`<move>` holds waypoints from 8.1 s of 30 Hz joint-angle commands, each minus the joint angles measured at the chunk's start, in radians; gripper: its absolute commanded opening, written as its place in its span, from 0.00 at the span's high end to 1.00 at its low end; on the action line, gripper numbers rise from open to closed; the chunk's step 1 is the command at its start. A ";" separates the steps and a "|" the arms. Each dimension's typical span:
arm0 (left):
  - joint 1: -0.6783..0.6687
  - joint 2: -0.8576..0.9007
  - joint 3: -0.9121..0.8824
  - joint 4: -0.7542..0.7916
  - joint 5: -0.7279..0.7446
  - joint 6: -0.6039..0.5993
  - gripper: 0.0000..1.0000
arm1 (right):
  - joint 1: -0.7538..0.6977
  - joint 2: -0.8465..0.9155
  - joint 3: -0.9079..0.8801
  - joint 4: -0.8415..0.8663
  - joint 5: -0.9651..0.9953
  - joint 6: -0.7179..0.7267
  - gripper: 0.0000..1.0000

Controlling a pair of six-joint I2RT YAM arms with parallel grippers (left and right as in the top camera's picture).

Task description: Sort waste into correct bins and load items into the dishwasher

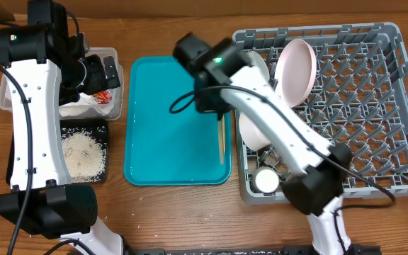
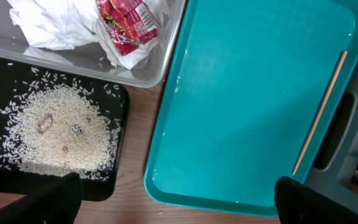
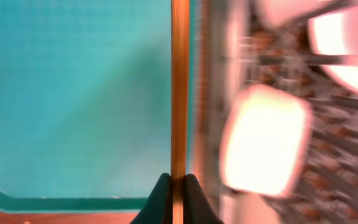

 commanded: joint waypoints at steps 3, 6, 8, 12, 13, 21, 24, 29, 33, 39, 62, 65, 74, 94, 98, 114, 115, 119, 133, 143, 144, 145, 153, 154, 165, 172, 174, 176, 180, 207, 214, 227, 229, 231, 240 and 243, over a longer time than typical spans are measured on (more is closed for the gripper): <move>0.000 -0.017 0.012 0.002 0.001 0.004 0.00 | -0.054 -0.085 0.011 -0.012 0.025 -0.101 0.96; 0.000 -0.017 0.012 0.002 0.001 0.004 0.00 | -0.075 -0.124 -0.001 -0.012 -0.001 -0.159 0.96; 0.000 -0.017 0.012 0.002 0.001 0.004 0.00 | -0.098 -0.178 -0.034 -0.012 0.000 -0.190 0.96; 0.000 -0.017 0.012 0.002 0.001 0.004 0.00 | -0.173 -0.288 -0.156 -0.012 0.009 -0.253 0.96; 0.000 -0.017 0.012 0.002 0.001 0.004 0.00 | -0.194 -0.311 -0.195 -0.012 0.026 -0.254 0.96; 0.000 -0.017 0.012 0.002 0.001 0.004 0.00 | -0.315 -0.364 -0.542 0.144 0.053 -0.328 0.96; 0.000 -0.017 0.012 0.002 0.001 0.004 0.00 | -0.332 -0.364 -0.679 0.247 0.072 -0.352 0.96; 0.000 -0.017 0.012 0.002 0.000 0.004 0.00 | -0.372 -0.364 -0.829 0.369 0.097 -0.372 0.96; 0.000 -0.017 0.012 0.002 0.001 0.004 0.00 | -0.392 -0.364 -0.848 0.393 0.097 -0.396 0.94; 0.000 -0.017 0.012 0.002 0.000 0.004 0.00 | -0.391 -0.364 -0.848 0.396 0.048 -0.398 0.68; 0.000 -0.017 0.012 0.002 0.001 0.004 0.00 | -0.035 -0.238 -0.557 0.642 -0.072 -0.205 0.33; 0.000 -0.017 0.012 0.002 0.000 0.004 0.00 | -0.031 -0.162 -0.557 0.679 -0.044 -0.186 0.33; 0.000 -0.017 0.012 0.002 0.001 0.004 0.00 | -0.031 0.040 -0.557 0.740 0.002 -0.247 0.35; 0.000 -0.017 0.012 0.002 0.000 0.004 0.00 | -0.031 0.167 -0.557 0.730 -0.039 -0.273 0.36; 0.000 -0.017 0.012 0.002 0.001 0.004 0.00 | -0.031 0.168 -0.558 0.676 -0.096 -0.275 0.37; 0.000 -0.017 0.012 0.002 0.001 0.004 0.00 | -0.031 0.168 -0.558 0.609 -0.183 -0.300 0.77; 0.000 -0.017 0.012 0.002 0.001 0.004 0.00 | -0.031 0.168 -0.558 0.612 -0.178 -0.300 0.81; 0.000 -0.017 0.012 0.002 0.001 0.004 0.00 | -0.031 0.167 -0.558 0.615 -0.162 -0.300 0.94; 0.000 -0.017 0.012 0.002 0.001 0.004 0.00 | -0.031 0.022 -0.158 0.256 -0.158 -0.346 0.96; 0.000 -0.017 0.012 0.002 0.001 0.004 0.00 | -0.142 -0.137 -0.018 -0.012 -0.047 -0.264 0.96; 0.000 -0.017 0.012 0.002 0.001 0.004 0.00 | -0.166 -0.145 -0.027 -0.012 -0.044 -0.265 0.96; 0.000 -0.017 0.012 0.002 0.001 0.004 0.00 | -0.188 -0.147 -0.032 -0.012 -0.044 -0.259 0.96; 0.000 -0.017 0.012 0.002 0.001 0.004 0.00 | -0.386 -0.146 -0.208 -0.012 -0.048 -0.258 0.96; 0.000 -0.017 0.012 0.002 0.001 0.004 0.00 | -0.402 -0.146 -0.238 -0.011 -0.049 -0.257 0.96; 0.000 -0.017 0.012 0.002 0.000 0.004 0.00 | -0.423 -0.146 -0.380 0.008 -0.056 -0.273 0.76; 0.000 -0.017 0.012 0.002 0.000 0.004 0.00 | -0.423 -0.148 -0.380 -0.012 -0.055 -0.273 0.59; 0.000 -0.017 0.012 0.002 0.001 0.004 0.00 | -0.421 -0.163 -0.378 -0.012 -0.056 -0.272 0.59; 0.000 -0.017 0.012 0.002 0.001 0.004 0.00 | -0.416 -0.189 -0.378 -0.012 -0.056 -0.271 0.59; 0.000 -0.017 0.012 0.002 0.001 0.004 0.00 | -0.397 -0.283 -0.377 -0.010 -0.055 -0.258 0.57; 0.000 -0.017 0.012 0.002 0.001 0.004 0.00 | -0.457 -0.973 -0.432 0.213 -0.151 -0.432 0.00; 0.000 -0.017 0.012 0.002 0.001 0.004 0.00 | -0.635 -1.250 -0.885 0.645 -0.245 -0.432 0.00; 0.000 -0.017 0.012 0.002 0.001 0.004 0.00 | -0.675 -1.774 -1.819 1.328 -0.327 -0.431 0.00; 0.000 -0.017 0.012 0.002 0.001 0.004 0.00 | -0.675 -1.851 -1.938 1.419 -0.339 -0.430 0.00; 0.000 -0.017 0.012 0.002 0.001 0.004 0.00 | -0.675 -1.917 -2.024 1.468 -0.343 -0.423 0.00; 0.000 -0.017 0.012 0.002 0.000 0.004 0.00 | -0.675 -2.125 -2.244 1.496 -0.342 -0.424 0.00; 0.000 -0.017 0.012 0.002 0.001 0.004 0.00 | -0.675 -2.130 -2.276 1.544 -0.341 -0.424 0.00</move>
